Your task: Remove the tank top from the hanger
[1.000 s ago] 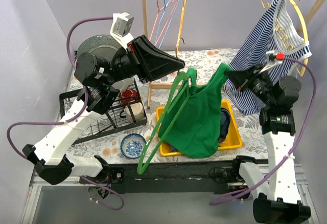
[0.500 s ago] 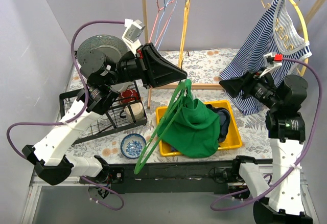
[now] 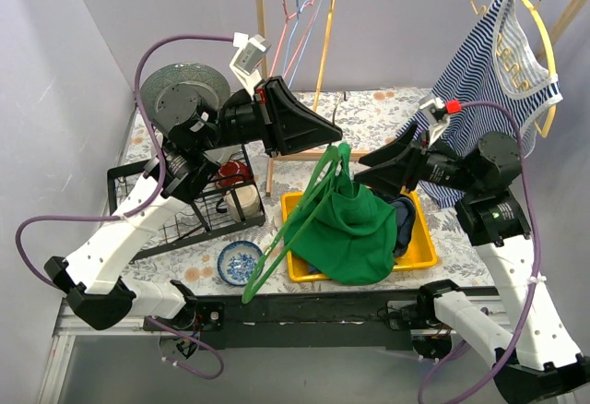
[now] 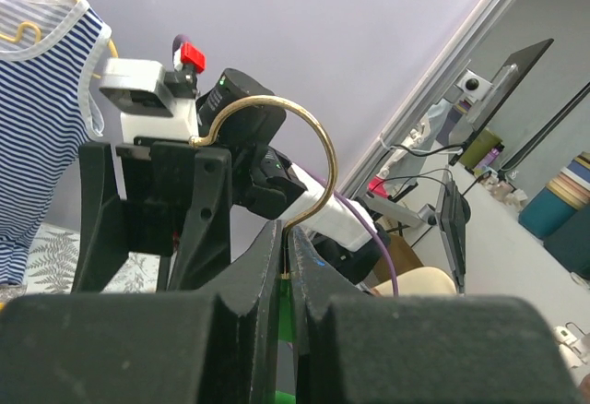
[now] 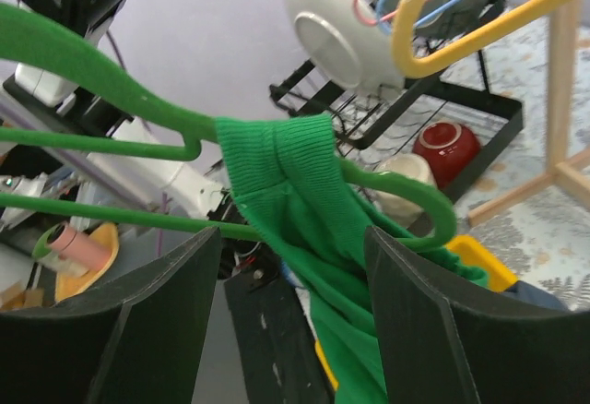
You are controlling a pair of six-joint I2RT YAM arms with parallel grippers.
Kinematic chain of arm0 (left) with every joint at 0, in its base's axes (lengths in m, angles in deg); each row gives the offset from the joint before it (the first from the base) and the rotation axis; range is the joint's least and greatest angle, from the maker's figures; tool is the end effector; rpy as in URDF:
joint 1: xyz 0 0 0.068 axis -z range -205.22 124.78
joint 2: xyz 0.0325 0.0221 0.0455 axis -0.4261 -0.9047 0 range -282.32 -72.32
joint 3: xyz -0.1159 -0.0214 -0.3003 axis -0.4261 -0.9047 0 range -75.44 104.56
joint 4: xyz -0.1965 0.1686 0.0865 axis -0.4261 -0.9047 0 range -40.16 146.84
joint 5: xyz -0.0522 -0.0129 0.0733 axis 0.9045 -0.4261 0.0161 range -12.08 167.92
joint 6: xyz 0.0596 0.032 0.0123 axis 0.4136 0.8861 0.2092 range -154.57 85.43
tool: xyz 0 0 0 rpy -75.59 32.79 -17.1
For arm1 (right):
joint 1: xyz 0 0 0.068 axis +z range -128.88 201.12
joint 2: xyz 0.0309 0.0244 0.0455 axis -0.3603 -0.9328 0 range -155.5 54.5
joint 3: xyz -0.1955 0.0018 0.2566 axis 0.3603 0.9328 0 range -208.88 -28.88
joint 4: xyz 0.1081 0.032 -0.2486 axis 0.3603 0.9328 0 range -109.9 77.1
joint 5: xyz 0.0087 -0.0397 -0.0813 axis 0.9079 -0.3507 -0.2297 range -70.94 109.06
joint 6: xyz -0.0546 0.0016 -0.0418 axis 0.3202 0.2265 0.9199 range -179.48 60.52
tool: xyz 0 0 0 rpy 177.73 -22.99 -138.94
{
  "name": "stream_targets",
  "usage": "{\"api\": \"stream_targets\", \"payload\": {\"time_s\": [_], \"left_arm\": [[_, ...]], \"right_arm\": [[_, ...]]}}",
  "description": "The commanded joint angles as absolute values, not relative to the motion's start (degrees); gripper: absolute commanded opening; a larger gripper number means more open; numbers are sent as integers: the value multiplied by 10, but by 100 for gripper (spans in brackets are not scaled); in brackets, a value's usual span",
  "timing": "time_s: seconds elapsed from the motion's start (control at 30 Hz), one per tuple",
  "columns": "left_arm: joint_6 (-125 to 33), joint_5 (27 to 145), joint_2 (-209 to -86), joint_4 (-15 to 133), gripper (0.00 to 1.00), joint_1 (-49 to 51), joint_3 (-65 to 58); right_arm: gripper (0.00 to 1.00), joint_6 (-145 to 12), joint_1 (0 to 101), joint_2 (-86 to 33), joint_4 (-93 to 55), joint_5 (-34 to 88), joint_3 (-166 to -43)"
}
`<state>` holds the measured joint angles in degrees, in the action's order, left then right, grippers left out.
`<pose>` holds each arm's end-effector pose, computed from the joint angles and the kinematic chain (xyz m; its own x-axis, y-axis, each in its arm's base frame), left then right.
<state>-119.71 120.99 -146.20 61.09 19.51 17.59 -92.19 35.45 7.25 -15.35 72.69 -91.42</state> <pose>0.1586 -0.2106 0.6029 -0.9320 -0.1014 -0.3480 0.3624 -0.2721 -0.8914 0.1279 0.0789 0.4906 -0.3416 0.2435 -0.9078 -0.8660 0.2937 0.4047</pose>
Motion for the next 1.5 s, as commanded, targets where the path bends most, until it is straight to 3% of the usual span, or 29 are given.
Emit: {"api": "stream_targets", "payload": {"time_s": [0.0, 0.3, 0.4, 0.5, 0.53, 0.6, 0.7, 0.73, 0.83, 0.93, 1.27, 1.47], "left_arm": [[-1210, 1204, -1458, 643, 0, 193, 177], [-1218, 1195, -1454, 654, 0, 193, 164], [-1215, 1191, -1450, 650, 0, 193, 161], [-1211, 1186, -1446, 647, 0, 193, 160], [-1211, 1186, -1445, 645, 0, 193, 160], [-1210, 1184, -1442, 643, 0, 193, 159], [-1199, 1177, -1441, 630, 0, 193, 164], [-1191, 1174, -1441, 620, 0, 193, 167], [-1185, 1170, -1442, 612, 0, 193, 175], [-1184, 1170, -1441, 611, 0, 193, 175], [-1189, 1163, -1441, 616, 0, 193, 172], [-1192, 1157, -1445, 617, 0, 193, 179]], "right_arm": [[69, -870, 405, 73, -139, 669, -944], [59, -862, 472, 56, -130, 561, -943], [49, -858, 486, 56, -118, 522, -945], [31, -860, 486, 62, -117, 496, -943], [20, -860, 486, 62, -117, 490, -944], [13, -865, 486, 64, -125, 483, -943], [24, -882, 487, 65, -144, 527, -939], [35, -881, 488, 66, -144, 539, -940], [55, -865, 488, 74, -127, 562, -946], [64, -858, 488, 81, -123, 574, -951], [66, -872, 498, 71, -140, 577, -944], [63, -860, 518, 65, -126, 538, -947]]}}
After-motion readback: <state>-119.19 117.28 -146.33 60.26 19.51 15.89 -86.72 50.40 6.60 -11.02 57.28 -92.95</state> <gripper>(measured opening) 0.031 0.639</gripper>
